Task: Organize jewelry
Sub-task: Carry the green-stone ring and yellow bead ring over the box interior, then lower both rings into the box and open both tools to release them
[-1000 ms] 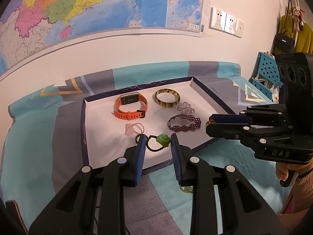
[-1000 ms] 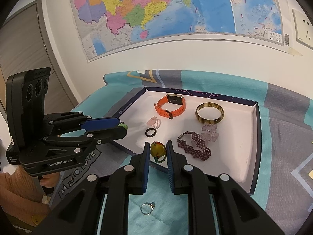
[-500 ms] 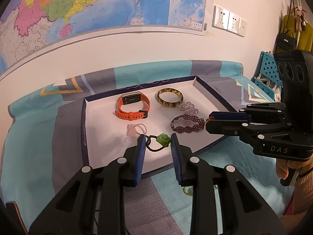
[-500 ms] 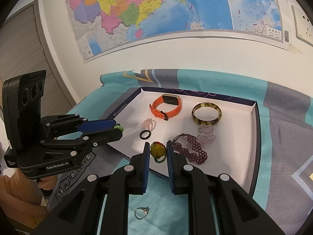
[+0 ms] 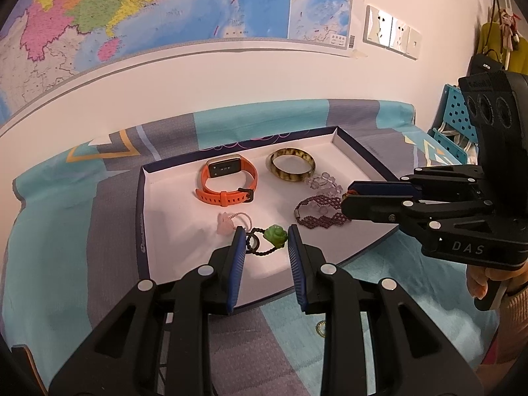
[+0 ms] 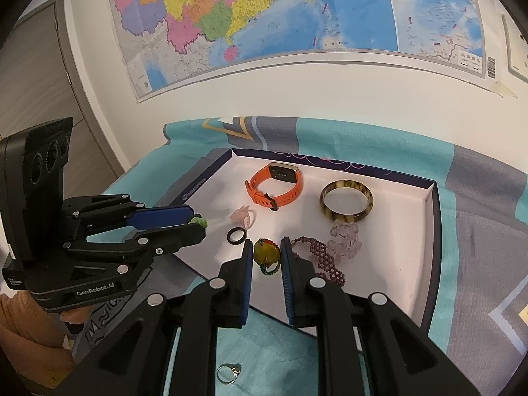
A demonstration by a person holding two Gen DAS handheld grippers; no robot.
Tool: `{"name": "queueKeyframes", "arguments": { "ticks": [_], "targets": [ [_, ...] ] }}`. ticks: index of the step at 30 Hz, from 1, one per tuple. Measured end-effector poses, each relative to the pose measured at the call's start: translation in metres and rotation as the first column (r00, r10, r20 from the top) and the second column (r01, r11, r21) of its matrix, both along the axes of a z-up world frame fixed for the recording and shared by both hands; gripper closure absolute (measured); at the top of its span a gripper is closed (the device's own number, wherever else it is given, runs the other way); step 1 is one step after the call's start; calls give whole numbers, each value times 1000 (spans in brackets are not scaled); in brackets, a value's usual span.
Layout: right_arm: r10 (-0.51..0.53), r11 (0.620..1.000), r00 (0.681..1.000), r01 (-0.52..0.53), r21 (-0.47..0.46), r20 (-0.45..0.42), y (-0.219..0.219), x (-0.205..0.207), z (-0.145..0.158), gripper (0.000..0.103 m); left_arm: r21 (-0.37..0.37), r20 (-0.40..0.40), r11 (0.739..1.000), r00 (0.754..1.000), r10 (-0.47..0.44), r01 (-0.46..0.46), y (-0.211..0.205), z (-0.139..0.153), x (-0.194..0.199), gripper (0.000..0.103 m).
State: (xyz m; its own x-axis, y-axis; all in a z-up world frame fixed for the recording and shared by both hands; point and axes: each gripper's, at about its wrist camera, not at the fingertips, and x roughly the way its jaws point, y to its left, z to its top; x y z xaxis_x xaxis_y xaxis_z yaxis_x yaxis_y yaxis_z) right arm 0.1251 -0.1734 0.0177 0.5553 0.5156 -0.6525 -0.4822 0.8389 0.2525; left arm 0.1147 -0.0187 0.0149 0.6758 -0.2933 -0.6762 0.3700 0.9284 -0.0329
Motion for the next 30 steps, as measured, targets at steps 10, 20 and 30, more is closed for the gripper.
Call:
{"name": "queueKeyframes", "arguments": {
  "ticks": [10,20,30],
  "targets": [
    [-9,1000,1000,9,-22,-10,2,13,-5,88,5,-18,1000,1000,9,-9,-2,-5,10,77],
    [-16,999,1000,16,-33,-17,3,21,-9,88,9,-32,1000,999,18,-18,-4,-9,18,77],
    [-27,999,999,26,-46,-28,5,31,-14,88,17,-52,1000,998,26,-25,-7,-15,26,77]
  ]
}}
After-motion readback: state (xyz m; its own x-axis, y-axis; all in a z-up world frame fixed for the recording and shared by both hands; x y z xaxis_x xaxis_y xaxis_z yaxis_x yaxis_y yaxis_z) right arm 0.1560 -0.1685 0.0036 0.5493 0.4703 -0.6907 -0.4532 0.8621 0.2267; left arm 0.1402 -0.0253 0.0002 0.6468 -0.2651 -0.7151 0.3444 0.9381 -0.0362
